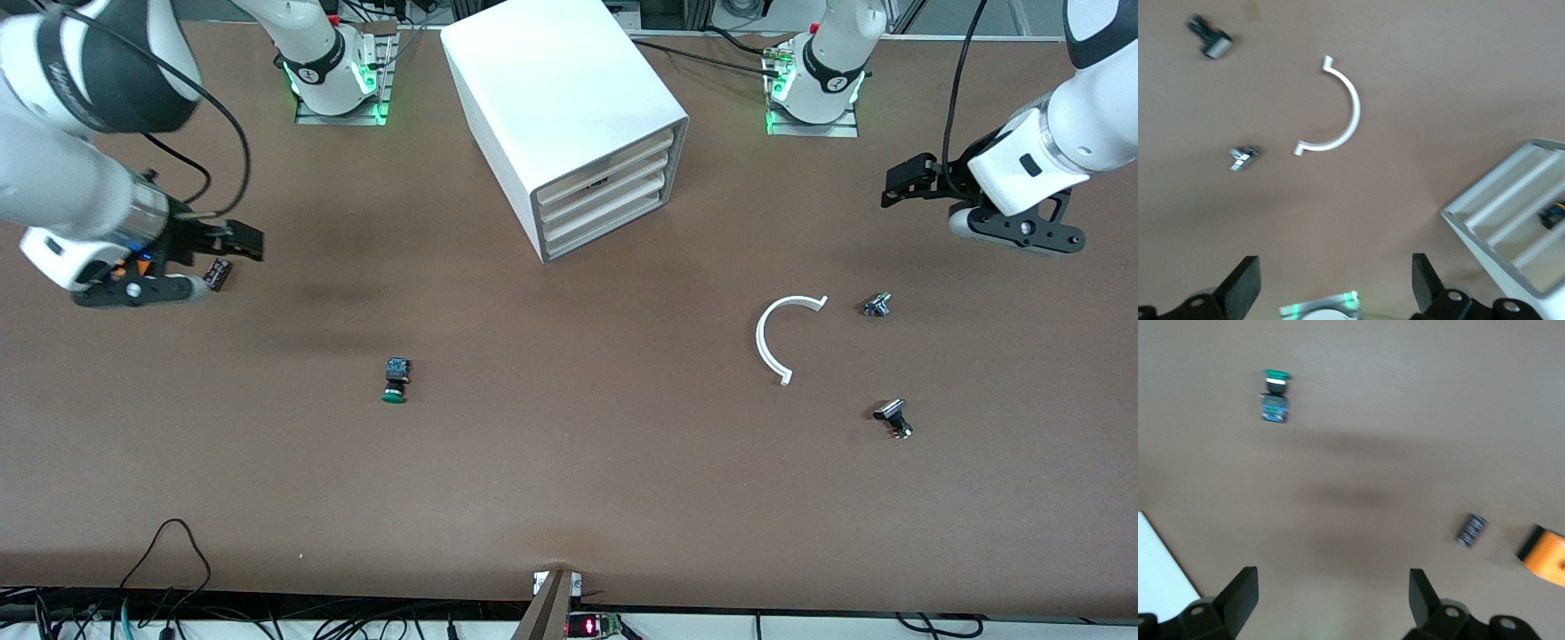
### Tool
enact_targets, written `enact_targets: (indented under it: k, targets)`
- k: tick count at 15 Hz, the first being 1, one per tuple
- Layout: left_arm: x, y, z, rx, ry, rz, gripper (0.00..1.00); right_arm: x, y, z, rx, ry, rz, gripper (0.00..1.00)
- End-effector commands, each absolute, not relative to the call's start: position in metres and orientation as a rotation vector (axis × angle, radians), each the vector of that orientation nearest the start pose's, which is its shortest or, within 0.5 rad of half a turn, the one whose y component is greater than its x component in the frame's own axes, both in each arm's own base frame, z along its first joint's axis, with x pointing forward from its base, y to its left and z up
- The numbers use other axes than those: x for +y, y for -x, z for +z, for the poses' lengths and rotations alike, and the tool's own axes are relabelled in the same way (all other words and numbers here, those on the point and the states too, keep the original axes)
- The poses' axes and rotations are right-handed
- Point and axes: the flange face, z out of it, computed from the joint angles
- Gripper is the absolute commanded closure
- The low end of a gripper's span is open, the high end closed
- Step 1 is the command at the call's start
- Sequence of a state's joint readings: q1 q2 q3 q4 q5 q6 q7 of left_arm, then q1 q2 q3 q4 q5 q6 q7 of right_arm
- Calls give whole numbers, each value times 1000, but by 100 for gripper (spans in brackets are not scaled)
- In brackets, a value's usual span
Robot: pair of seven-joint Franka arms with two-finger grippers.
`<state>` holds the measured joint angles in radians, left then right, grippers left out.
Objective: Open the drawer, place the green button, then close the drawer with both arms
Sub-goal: 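Lower the right gripper onto the green button while the left gripper reaches the drawer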
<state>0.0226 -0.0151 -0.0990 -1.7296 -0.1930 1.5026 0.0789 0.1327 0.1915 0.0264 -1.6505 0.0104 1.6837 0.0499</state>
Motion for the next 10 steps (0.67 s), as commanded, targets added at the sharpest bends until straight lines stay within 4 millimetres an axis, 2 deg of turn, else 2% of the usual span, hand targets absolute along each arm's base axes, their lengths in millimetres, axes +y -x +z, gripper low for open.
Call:
enact_targets:
  k: [1, 3, 6, 7, 8, 10]
  targets:
    - [-81, -530, 543, 310, 3434, 582, 0, 106, -619, 447, -167, 3101, 230, 0]
    - [-94, -529, 522, 335, 3502, 795, 0, 127, -624, 425, -208, 3096, 194, 0]
    - [-113, -538, 488, 342, 3592, 1016, 0, 134, -627, 387, -206, 3085, 98, 0]
    - [-126, -542, 472, 366, 3614, 1099, 0, 136, -629, 369, -205, 3083, 80, 0]
    - [-139, -545, 460, 433, 3643, 1148, 0, 136, -632, 355, -202, 3083, 61, 0]
    - [-164, -554, 426, 632, 3700, 1161, 0, 153, -635, 336, -225, 3066, 27, 0]
